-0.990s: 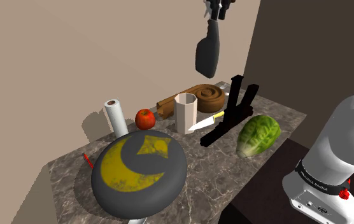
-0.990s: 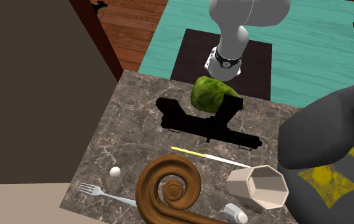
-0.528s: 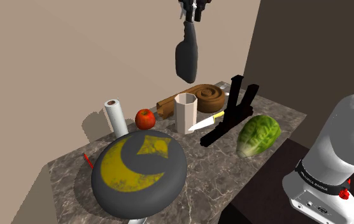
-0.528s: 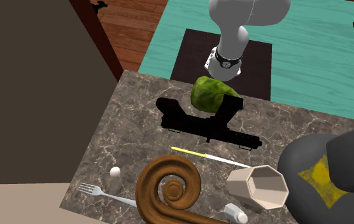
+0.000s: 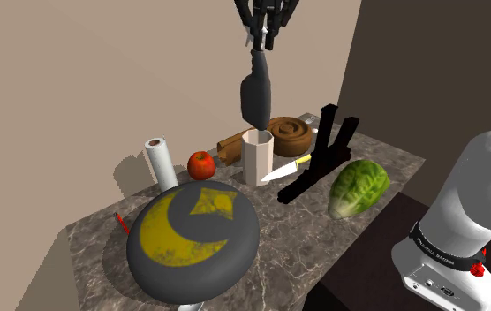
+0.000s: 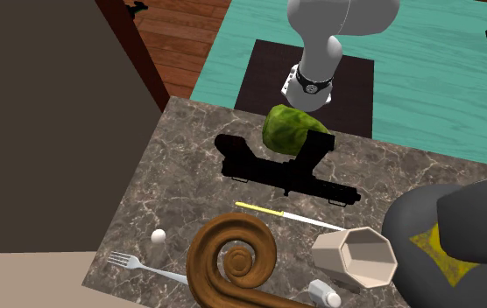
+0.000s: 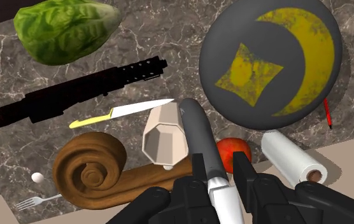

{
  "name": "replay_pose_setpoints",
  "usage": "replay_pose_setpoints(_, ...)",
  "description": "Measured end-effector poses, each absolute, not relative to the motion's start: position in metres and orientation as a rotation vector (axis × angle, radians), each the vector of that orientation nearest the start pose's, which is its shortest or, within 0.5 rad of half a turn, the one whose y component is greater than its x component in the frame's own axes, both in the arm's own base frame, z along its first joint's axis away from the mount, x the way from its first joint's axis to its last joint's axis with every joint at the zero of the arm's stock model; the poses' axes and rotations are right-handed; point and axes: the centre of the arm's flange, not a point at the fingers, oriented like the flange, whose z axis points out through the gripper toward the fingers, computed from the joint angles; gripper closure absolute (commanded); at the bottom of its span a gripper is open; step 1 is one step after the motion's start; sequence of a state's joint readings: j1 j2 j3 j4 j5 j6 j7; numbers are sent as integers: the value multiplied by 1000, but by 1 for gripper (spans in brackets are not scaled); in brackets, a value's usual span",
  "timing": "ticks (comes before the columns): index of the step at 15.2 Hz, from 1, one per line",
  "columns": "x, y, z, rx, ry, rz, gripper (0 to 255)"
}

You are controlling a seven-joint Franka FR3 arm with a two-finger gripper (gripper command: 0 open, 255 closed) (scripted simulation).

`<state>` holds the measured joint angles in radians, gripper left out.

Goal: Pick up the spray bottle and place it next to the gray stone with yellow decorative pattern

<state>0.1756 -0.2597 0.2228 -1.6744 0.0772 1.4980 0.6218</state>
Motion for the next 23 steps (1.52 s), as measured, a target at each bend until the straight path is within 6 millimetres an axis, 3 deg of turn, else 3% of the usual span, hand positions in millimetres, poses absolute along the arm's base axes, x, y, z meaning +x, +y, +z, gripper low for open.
replay_pose_setpoints(23, 417, 205, 576, -3067, 339, -88, 255)
